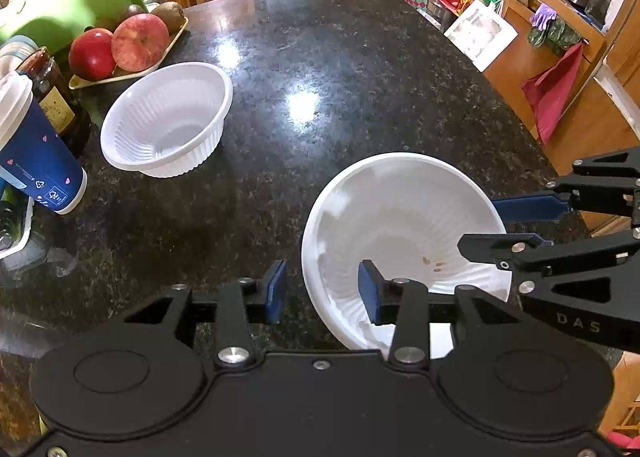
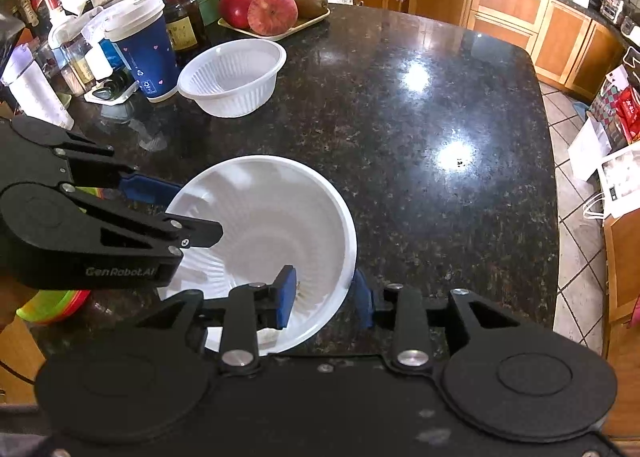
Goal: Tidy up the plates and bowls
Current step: 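Lift the gripped white ribbed bowl off the counter with the left gripper, then carry the held white bowl across the counter with the left gripper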
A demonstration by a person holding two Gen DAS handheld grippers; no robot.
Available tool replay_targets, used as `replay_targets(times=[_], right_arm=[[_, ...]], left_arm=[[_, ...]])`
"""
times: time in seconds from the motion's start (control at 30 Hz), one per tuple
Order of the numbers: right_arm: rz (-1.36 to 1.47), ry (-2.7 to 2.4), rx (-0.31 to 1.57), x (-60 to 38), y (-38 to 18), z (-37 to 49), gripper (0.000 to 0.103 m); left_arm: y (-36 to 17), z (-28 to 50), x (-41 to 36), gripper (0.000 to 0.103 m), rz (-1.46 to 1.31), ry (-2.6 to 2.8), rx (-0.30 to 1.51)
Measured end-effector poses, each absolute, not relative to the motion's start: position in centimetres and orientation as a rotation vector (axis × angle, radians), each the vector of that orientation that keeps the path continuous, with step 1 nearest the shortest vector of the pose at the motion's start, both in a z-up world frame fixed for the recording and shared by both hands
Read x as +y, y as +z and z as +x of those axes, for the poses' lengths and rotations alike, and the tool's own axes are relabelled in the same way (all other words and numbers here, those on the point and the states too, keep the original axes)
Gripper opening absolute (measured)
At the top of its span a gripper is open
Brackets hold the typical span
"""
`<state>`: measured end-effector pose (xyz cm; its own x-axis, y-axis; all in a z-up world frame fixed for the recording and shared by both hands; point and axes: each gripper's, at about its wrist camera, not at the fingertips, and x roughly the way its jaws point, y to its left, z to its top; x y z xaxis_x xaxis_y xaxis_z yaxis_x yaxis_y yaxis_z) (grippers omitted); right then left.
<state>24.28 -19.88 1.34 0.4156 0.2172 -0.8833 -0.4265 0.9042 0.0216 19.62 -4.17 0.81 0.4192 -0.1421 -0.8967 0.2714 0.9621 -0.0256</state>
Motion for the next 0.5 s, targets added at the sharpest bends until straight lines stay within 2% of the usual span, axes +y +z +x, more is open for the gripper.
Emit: replay_targets(times=[0.5], right_arm=[[-0.186, 0.395, 0.97, -20.5, 4.8, 24.0, 0.035]], left_arm=[[3.0, 19.3, -2.3, 0.05, 0.076, -0.257, 1.055]])
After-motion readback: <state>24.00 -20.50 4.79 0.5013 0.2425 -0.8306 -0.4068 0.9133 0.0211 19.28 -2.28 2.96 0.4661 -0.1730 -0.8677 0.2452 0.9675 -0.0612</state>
